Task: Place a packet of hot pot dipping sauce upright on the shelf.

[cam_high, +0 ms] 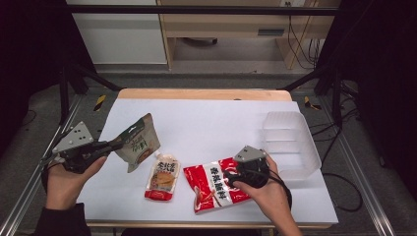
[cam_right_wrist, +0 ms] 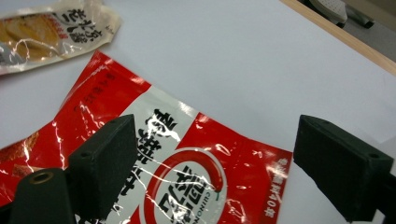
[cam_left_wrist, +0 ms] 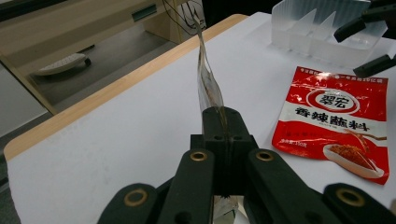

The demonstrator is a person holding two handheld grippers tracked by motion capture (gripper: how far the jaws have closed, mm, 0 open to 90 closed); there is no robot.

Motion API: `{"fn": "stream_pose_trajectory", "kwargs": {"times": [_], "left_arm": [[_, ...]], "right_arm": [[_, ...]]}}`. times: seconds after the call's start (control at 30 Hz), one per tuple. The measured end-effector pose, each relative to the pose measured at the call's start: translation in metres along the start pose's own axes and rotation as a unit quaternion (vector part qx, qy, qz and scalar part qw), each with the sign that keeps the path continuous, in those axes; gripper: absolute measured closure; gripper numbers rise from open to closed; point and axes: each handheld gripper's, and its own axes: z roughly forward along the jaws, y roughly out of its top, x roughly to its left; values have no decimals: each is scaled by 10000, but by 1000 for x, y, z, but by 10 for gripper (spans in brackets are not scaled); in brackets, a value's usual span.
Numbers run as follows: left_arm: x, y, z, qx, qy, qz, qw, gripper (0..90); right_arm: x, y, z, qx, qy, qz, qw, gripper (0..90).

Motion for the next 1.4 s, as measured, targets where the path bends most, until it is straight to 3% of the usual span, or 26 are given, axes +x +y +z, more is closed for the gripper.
{"fn": "stream_pose_trajectory", "kwargs": {"times": [0.13,0.4,0.87,1.07,1.17,1.4], "left_arm": [[-5,12,4,14,-90,129,9999,900],[-11,24,15,15,-224,283,9993,900],[-25,46,44,61,-506,495,9975,900],[-28,53,56,89,-655,562,9962,900],[-35,59,65,177,-735,712,9946,900],[-44,65,75,196,-855,816,9928,900]], "right_arm": [[-12,10,-4,2,178,144,9997,140],[-20,24,2,37,328,26,9995,141],[-20,49,6,173,741,-469,9960,169],[-20,60,1,234,778,-690,9943,156],[-19,65,1,291,809,-805,9930,150],[-18,73,0,343,883,-1003,9904,124]]}}
